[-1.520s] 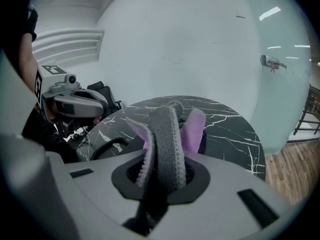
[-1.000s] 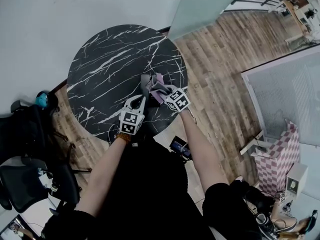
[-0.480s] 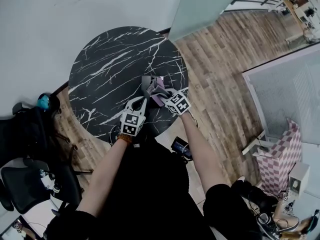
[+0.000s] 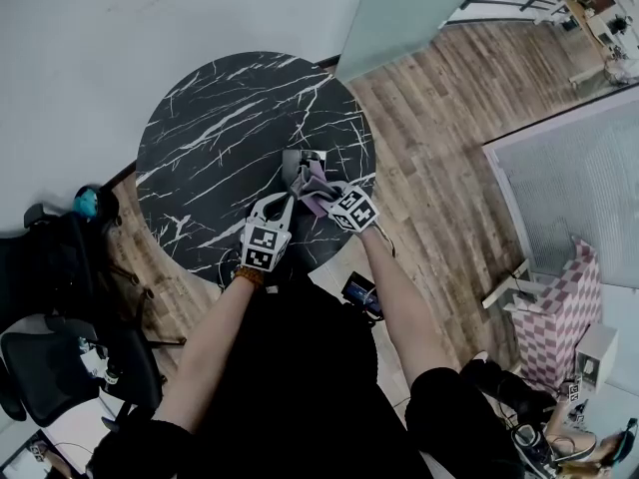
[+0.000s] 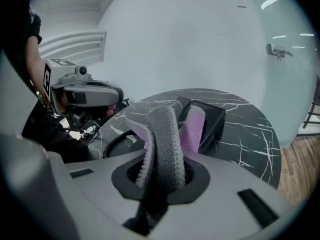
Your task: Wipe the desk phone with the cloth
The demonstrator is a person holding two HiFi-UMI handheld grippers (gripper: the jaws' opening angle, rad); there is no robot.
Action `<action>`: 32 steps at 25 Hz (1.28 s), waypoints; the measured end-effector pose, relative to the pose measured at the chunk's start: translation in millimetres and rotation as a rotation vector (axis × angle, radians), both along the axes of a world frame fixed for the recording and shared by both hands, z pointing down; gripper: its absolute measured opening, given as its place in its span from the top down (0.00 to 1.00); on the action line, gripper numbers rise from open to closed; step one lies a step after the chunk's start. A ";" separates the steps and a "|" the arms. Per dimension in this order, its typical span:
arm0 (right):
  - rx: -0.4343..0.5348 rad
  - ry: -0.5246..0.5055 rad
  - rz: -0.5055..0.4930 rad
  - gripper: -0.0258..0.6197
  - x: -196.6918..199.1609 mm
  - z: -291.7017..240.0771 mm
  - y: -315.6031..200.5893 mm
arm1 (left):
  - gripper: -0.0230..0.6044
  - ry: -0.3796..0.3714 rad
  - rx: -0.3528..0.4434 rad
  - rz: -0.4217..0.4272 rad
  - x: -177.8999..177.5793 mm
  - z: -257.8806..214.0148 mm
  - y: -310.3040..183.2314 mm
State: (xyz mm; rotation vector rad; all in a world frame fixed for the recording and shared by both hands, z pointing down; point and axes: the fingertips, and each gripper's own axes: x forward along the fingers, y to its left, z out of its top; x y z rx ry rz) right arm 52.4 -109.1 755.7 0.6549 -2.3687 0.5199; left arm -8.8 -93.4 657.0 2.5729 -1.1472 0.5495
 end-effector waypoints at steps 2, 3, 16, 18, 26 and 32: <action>-0.004 0.000 -0.003 0.87 -0.5 1.5 1.5 | 0.94 0.000 0.000 -0.001 -0.6 0.5 0.1; -0.006 0.000 -0.003 0.87 -0.5 2.0 2.3 | 0.94 -0.002 -0.001 -0.001 -0.8 0.9 0.5; -0.045 -0.013 -0.010 0.87 -5.5 10.9 20.6 | 0.94 -0.003 -0.013 -0.004 -9.1 3.0 4.0; -0.050 -0.010 -0.013 0.87 -5.6 12.8 23.9 | 0.94 -0.001 -0.014 -0.003 -8.5 3.0 3.6; -0.074 0.005 -0.023 0.87 -9.4 17.9 35.1 | 0.94 0.024 -0.015 0.000 -3.0 -0.6 2.1; -0.054 -0.048 0.001 0.87 -16.0 -13.8 25.4 | 0.94 0.073 0.035 -0.024 2.9 -25.2 -11.1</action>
